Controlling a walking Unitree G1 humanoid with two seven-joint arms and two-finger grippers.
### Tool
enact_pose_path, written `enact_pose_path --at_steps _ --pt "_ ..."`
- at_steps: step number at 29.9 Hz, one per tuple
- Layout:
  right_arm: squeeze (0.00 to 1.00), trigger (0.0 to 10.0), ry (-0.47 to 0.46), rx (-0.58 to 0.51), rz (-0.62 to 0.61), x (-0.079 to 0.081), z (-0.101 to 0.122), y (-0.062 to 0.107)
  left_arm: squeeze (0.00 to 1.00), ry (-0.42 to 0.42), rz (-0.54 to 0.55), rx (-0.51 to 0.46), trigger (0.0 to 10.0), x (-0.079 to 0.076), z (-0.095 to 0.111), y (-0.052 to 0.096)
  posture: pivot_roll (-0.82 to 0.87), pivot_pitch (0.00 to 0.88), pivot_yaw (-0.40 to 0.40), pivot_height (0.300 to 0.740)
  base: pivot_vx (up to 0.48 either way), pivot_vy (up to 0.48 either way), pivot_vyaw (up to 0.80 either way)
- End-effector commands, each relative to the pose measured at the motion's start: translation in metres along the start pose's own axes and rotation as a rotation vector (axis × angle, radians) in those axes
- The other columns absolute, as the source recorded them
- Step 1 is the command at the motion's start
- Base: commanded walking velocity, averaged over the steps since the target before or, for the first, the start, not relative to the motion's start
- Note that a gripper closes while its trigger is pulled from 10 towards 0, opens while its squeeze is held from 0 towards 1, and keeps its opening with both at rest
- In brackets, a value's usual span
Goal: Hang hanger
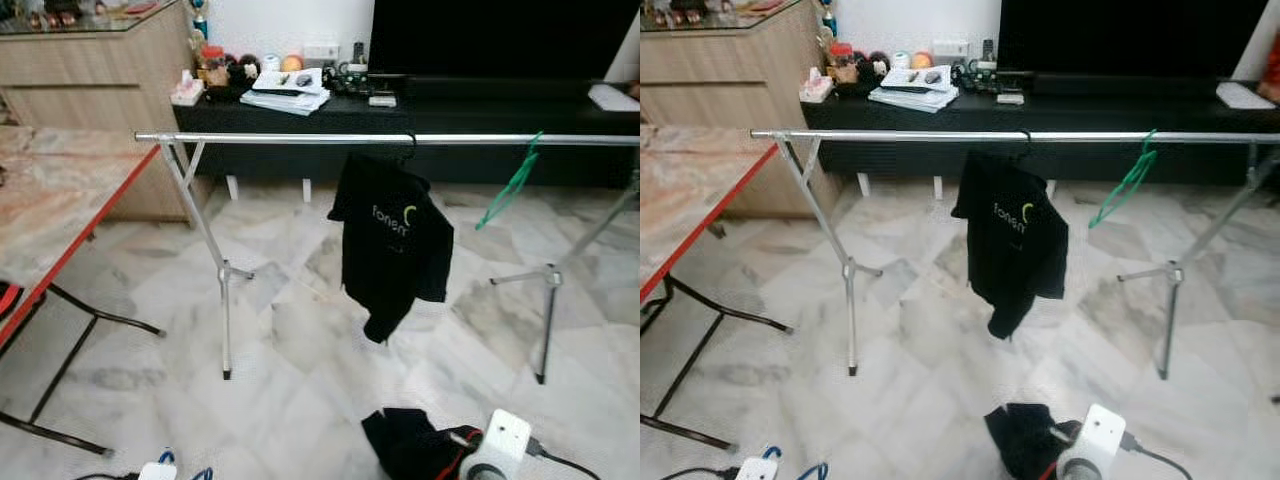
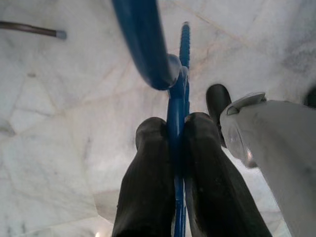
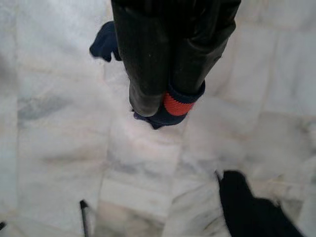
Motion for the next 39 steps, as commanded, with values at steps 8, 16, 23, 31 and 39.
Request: enact_pose_path --at_steps 8,16,23,31,39 --pt "0.00 10.0 -0.004 -0.010 -0.014 -0.005 0.003 -0.001 0.00 -0.009 0.007 0.035 10.0 0.000 -0.009 0.001 -0.04 0.076 0.032 0.740 -0.315 0.000 0.00" --pt "0.00 10.0 -0.003 -0.010 -0.013 -0.005 0.003 -0.001 0.00 -0.009 0.015 0.030 10.0 0.006 -0.001 0.000 -0.04 0.075 0.032 0.740 -0.318 0.000 0.00" --pt "0.00 10.0 -0.003 -0.011 -0.014 -0.005 0.004 -0.002 0.00 -0.021 0.016 0.030 10.0 0.006 0.001 0.000 -0.04 0.072 0.033 0.740 -0.123 0.000 0.00" --pt "0.00 10.0 -0.003 -0.018 -0.012 -0.005 0.006 -0.002 0.00 -0.025 0.013 0.036 10.0 0.004 -0.003 0.000 -0.04 0.068 0.032 0.740 0.000 0.000 0.00" --pt "0.00 10.0 -0.005 -0.022 -0.013 -0.005 0.007 -0.002 0.00 0.001 0.001 0.011 10.0 0.003 0.004 -0.001 -0.04 0.069 0.031 0.740 0.000 0.000 0.00"
Point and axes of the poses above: a point about 5 cm out from each wrist's last joint towards the gripper, its own y axis pointing back from the gripper into the wrist, its own z axis along the axis of the wrist's last joint, x = y × z, the point moved 2 cm from there along -y, pointing out of the wrist towards the gripper, and after that the axes turned 11 degrees about y, right-handed, at the moved point
